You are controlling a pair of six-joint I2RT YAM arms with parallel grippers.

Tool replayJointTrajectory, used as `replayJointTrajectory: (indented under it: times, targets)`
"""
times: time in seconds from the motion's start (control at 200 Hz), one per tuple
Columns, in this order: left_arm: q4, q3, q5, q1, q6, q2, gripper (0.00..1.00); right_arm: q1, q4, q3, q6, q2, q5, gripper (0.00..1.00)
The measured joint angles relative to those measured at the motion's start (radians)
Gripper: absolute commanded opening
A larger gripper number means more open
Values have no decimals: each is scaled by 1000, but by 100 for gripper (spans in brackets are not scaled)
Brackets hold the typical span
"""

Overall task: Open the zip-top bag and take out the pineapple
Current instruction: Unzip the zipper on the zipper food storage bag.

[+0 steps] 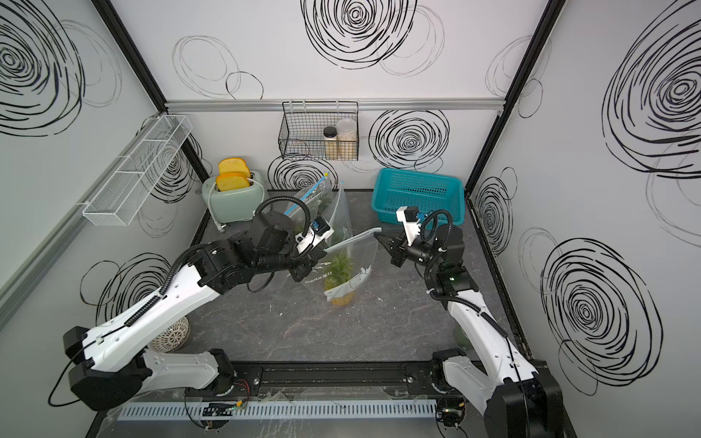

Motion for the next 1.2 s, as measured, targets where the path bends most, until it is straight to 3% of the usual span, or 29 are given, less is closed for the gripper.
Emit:
replayJointTrajectory:
  times: [0.385, 0.936, 1.011, 1.201]
  targets:
    - [-47, -96, -35, 4, -103, -127, 0, -34, 6, 12, 0, 49, -15, 0]
    - [-108, -119, -53, 6, -138, -174, 2, -50, 5, 39, 4, 88, -31, 0]
    - [-109, -119, -52, 6, -138, -175, 2, -52, 5, 46, 5, 95, -42, 7]
    - [-151, -119, -56, 16, -141, -176, 34, -61, -5, 64, -2, 96, -14, 37]
